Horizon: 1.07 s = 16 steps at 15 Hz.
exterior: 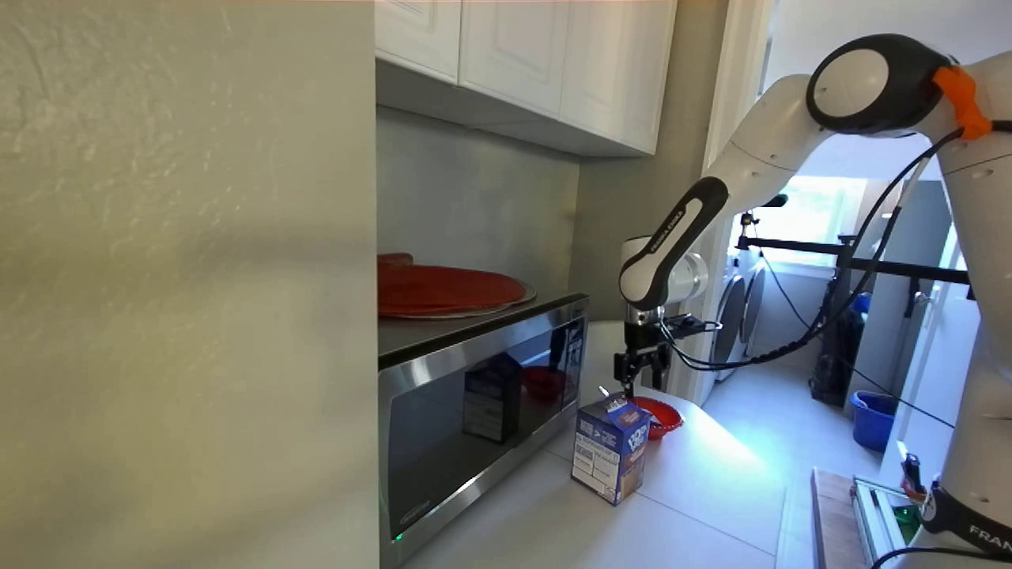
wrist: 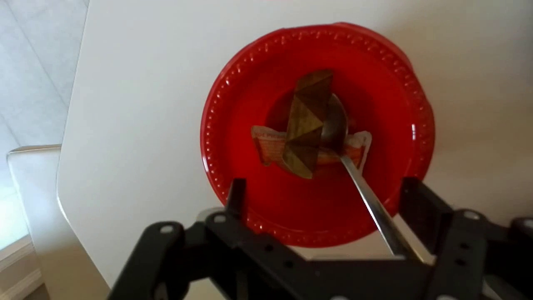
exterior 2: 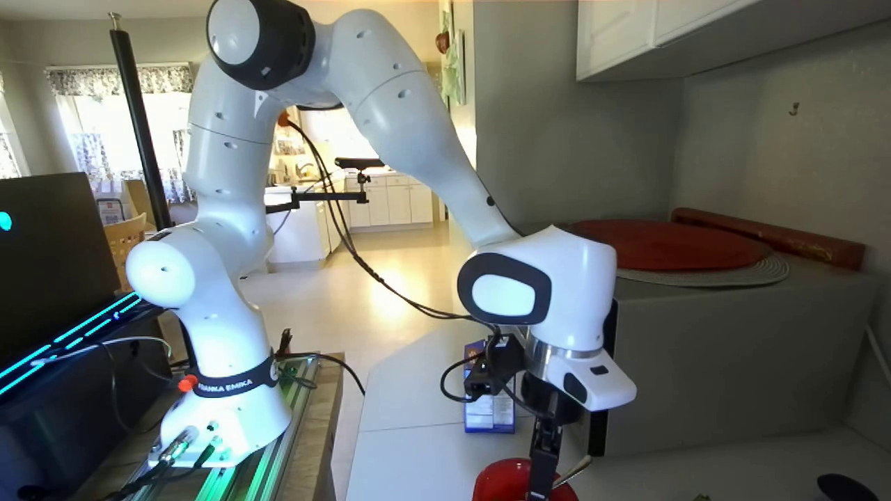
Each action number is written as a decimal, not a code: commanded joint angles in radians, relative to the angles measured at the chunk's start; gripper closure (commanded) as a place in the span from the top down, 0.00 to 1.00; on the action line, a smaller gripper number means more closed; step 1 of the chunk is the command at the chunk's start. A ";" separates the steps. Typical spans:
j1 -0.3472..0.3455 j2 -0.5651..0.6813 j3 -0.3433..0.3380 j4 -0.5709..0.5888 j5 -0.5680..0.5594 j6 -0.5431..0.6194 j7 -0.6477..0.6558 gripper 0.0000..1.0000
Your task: Put the item in the bowl
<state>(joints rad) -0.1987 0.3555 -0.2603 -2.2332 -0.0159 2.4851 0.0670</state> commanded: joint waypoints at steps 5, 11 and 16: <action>0.002 -0.358 0.010 -0.168 -0.080 -0.126 -0.104 1.00; 0.010 -0.600 0.038 -0.238 -0.099 -0.357 -0.299 1.00; 0.026 -0.617 0.056 -0.224 -0.067 -0.405 -0.324 1.00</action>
<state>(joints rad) -0.1755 -0.2619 -0.2019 -2.4589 -0.0825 2.0829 -0.2585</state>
